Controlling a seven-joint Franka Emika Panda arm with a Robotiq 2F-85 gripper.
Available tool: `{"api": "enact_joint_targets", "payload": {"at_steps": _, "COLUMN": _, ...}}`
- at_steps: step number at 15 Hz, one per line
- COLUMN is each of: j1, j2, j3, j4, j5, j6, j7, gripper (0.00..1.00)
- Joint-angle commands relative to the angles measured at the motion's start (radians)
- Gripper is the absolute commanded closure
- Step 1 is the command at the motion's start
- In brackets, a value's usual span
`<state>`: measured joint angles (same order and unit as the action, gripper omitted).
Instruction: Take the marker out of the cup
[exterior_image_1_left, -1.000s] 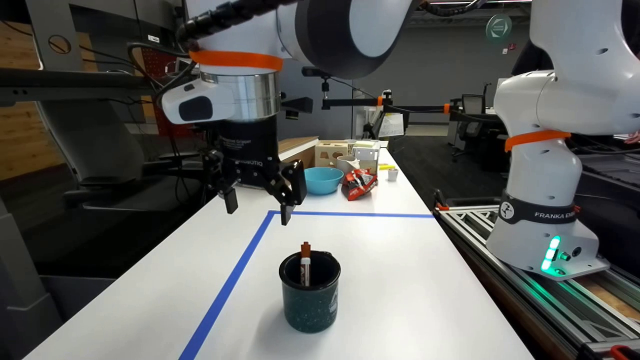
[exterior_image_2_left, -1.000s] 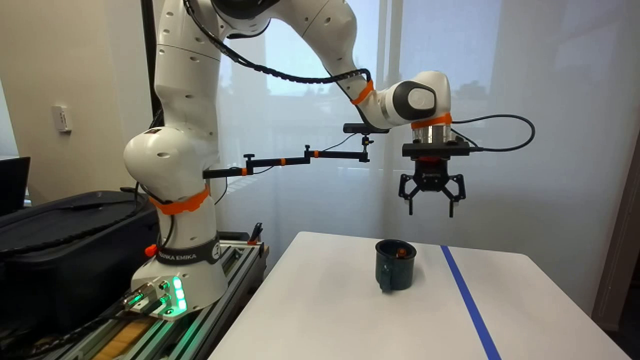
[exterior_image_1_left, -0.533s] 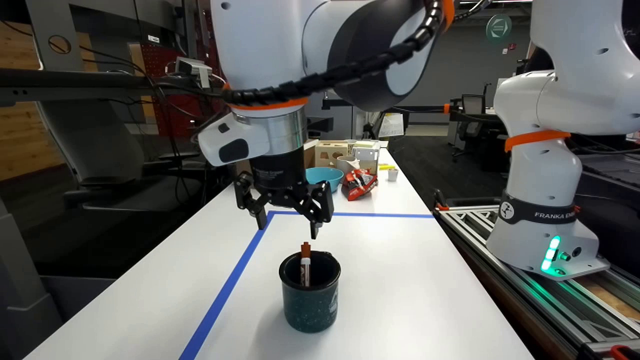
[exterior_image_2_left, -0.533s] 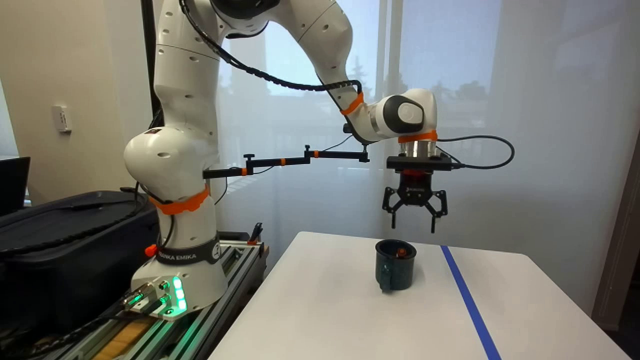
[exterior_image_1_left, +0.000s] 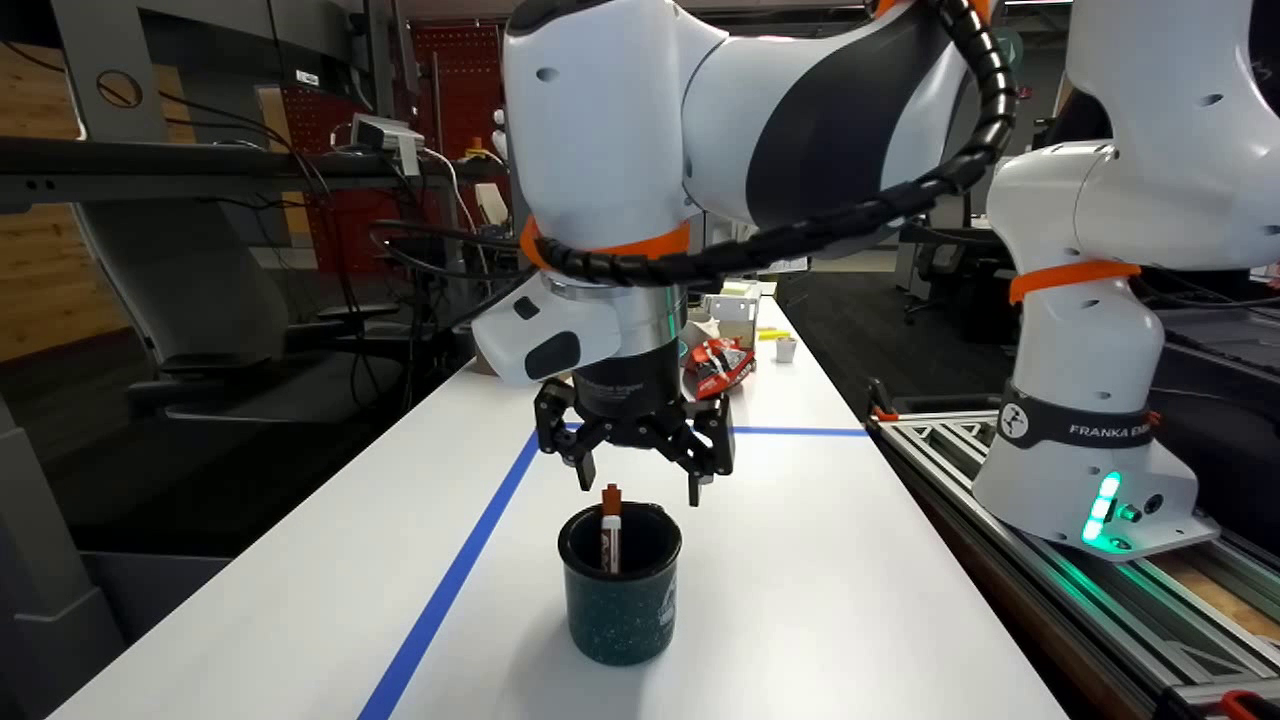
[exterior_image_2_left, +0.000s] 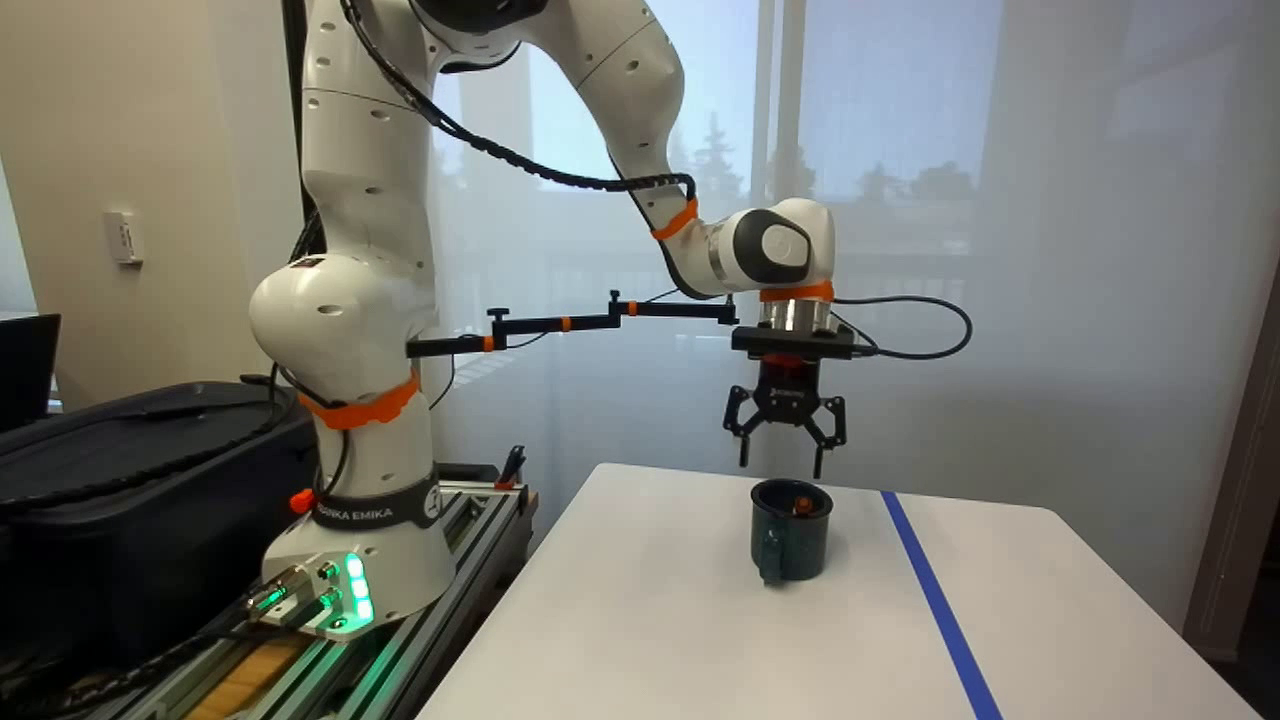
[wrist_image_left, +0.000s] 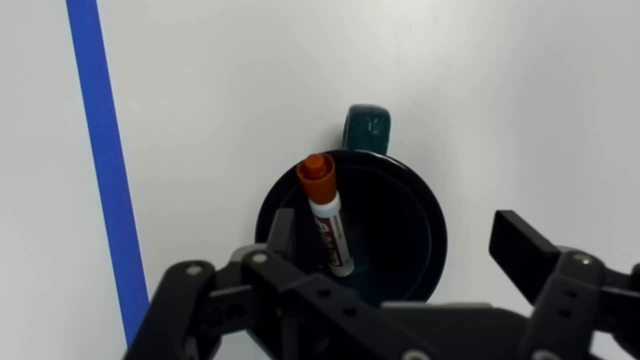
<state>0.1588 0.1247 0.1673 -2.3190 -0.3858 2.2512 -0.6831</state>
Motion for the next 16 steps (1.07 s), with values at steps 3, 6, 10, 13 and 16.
{"api": "enact_joint_targets", "payload": {"at_steps": 3, "j1": -0.003, "j2": -0.014, "j3": -0.002, "j4": -0.014, "j5": -0.034, "j6": 0.038, "j7": 0.019, "gripper": 0.02}}
{"api": "enact_joint_targets", "payload": {"at_steps": 6, "j1": -0.003, "j2": -0.001, "j3": -0.002, "j4": -0.003, "j5": -0.027, "j6": 0.059, "j7": 0.018, "gripper": 0.27}}
{"api": "enact_joint_targets", "payload": {"at_steps": 10, "j1": -0.002, "j2": 0.024, "j3": -0.003, "j4": 0.016, "j5": -0.027, "j6": 0.073, "j7": 0.022, "gripper": 0.46}}
{"api": "enact_joint_targets", "payload": {"at_steps": 13, "j1": -0.003, "j2": 0.055, "j3": -0.005, "j4": 0.038, "j5": -0.032, "j6": 0.083, "j7": 0.022, "gripper": 0.53}}
{"api": "enact_joint_targets", "payload": {"at_steps": 16, "j1": -0.002, "j2": 0.095, "j3": -0.010, "j4": 0.066, "j5": -0.044, "j6": 0.092, "j7": 0.027, "gripper": 0.50}}
